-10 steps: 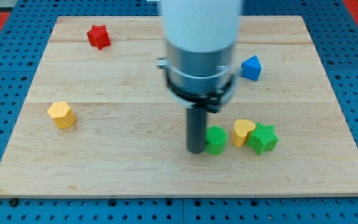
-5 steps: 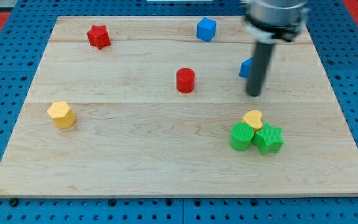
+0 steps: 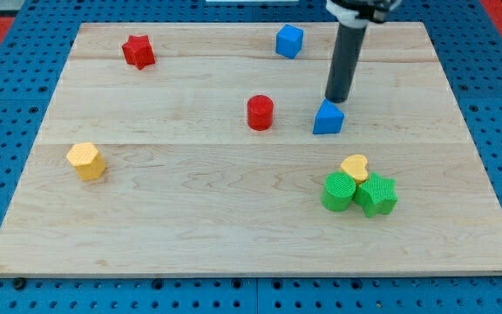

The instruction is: Push blue triangle towards yellow heart

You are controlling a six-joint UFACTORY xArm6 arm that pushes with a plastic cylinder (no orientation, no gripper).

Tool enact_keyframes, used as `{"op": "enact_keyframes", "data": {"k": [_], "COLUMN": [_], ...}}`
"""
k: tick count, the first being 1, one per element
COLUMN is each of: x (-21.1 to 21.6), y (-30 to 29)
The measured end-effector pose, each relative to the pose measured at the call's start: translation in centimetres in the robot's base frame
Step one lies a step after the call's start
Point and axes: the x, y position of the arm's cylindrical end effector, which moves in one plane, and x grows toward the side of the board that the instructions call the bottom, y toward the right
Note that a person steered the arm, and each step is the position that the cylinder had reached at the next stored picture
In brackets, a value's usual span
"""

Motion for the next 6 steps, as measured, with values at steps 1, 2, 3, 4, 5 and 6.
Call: {"op": "enact_keyframes", "data": {"k": [1, 2, 3, 4, 5, 6], "x": [2.4, 5.5, 8.3, 6.4, 3.7, 6.8], "y": [-2.1, -1.0, 1.5, 2.0, -0.8, -4.1]}}
